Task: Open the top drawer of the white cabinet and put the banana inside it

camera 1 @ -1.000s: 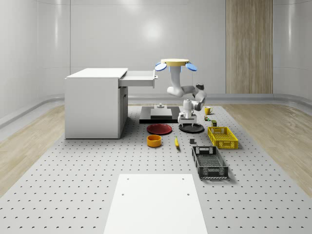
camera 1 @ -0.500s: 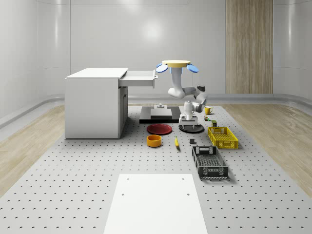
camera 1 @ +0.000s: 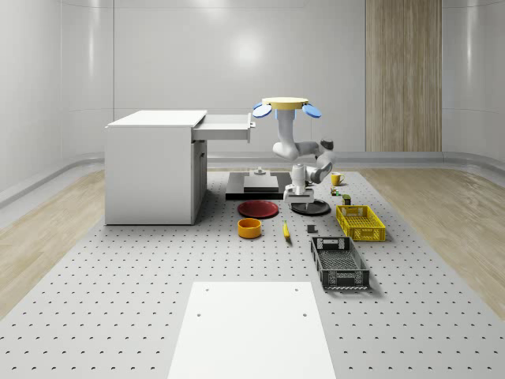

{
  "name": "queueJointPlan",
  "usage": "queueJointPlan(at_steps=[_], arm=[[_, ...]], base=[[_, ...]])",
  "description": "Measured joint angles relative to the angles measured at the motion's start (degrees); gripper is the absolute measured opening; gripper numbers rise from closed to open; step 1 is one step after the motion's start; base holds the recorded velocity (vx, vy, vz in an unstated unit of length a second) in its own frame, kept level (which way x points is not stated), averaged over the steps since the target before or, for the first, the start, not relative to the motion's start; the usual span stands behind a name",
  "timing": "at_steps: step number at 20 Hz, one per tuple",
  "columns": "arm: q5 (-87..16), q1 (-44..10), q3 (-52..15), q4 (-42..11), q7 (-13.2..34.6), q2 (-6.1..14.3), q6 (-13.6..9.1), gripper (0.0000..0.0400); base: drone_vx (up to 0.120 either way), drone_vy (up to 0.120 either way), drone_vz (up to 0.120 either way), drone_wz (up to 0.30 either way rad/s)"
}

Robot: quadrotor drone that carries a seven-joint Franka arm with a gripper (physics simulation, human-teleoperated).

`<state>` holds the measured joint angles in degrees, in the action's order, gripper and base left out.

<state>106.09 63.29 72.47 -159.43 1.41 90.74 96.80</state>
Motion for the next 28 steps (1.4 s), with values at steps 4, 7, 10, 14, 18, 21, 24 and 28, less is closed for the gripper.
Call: queueJointPlan(at_steps=[4,7,10,14,18,21,24,28], arm=[[2.68,1.9,-2.76,0.62,-1.63,-0.4,0.75,0.04],[4.29,3.74,-4.3,0.89,-3.42,-0.94,0.86,0.04],[6.03,5.67,-5.94,1.31,-5.21,-1.61,0.94,0.04],[8.79,7.94,-8.61,2.31,-7.02,-2.64,1.3,0.04],[11.23,10.41,-10.8,3.25,-9.1,-4.02,1.2,0.04],[12.93,12.24,-12.3,4.88,-9.84,-5.34,1.3,0.04],[13.53,14.22,-12.56,7.05,-10.05,-6.91,1.01,0.04],[14.4,16.43,-13.05,9.93,-9.97,-8.73,1.01,0.04]], base=[[0.0,0.0,0.0,0.0],[0.0,0.0,0.0,0.0],[0.0,0.0,0.0,0.0],[0.0,0.0,0.0,0.0],[0.0,0.0,0.0,0.0],[0.0,0.0,0.0,0.0],[0.0,0.0,0.0,0.0],[0.0,0.0,0.0,0.0]])
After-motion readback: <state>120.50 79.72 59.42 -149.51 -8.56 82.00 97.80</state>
